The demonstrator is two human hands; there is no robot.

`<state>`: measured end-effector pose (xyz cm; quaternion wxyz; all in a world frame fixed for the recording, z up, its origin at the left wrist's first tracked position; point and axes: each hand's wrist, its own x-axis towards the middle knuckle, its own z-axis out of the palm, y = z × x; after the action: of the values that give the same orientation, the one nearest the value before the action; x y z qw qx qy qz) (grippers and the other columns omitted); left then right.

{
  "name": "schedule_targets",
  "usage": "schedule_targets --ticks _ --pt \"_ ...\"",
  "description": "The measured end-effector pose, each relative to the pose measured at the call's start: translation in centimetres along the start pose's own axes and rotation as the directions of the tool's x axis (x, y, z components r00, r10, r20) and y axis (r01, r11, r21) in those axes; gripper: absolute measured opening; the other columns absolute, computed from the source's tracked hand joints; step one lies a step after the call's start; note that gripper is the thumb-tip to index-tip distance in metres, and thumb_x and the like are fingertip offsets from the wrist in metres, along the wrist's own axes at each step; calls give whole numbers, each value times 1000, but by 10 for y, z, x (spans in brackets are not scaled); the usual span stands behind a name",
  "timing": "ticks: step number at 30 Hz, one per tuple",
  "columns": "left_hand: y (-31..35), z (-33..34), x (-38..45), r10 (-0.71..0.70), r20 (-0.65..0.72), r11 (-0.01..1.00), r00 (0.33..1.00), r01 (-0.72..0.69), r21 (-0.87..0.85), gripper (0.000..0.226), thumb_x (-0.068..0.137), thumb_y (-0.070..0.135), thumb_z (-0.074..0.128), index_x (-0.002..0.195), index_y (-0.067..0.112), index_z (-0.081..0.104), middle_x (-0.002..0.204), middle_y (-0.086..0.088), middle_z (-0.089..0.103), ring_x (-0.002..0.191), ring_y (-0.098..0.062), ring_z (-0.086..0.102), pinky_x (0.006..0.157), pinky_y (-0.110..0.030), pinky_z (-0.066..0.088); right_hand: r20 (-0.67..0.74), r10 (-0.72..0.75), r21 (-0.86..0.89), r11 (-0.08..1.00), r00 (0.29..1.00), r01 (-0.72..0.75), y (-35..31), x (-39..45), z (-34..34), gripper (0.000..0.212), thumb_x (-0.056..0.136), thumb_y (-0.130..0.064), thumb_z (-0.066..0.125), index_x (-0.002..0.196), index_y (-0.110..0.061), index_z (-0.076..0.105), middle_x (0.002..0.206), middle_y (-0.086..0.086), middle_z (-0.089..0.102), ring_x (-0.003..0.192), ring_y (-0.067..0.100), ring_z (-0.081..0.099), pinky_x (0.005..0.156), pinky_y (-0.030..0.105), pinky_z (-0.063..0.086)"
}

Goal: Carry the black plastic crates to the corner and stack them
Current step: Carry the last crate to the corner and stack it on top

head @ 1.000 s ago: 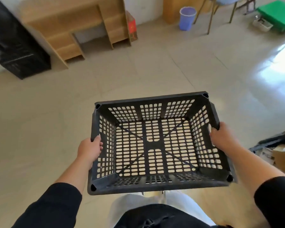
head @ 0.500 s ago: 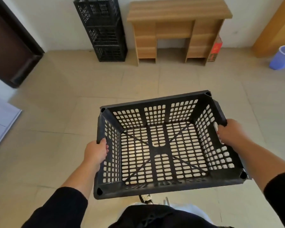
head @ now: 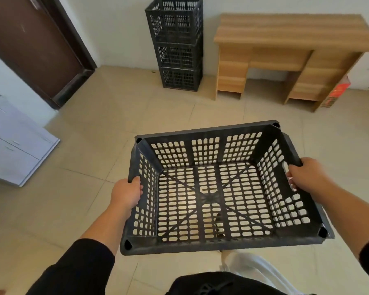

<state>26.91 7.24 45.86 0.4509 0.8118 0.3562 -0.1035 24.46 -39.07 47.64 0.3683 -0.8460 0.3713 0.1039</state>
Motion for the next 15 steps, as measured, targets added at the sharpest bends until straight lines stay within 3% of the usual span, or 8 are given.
schedule_targets --ticks 15 --pt "169 -32 206 -137 -182 986 974 115 -124 35 110 36 54 103 6 71 89 -13 72 78 -25 65 74 -40 53 176 -183 -76 977 967 199 -315 214 76 23 104 -28 53 114 -9 63 95 18 73 84 41 74 82 57 63"
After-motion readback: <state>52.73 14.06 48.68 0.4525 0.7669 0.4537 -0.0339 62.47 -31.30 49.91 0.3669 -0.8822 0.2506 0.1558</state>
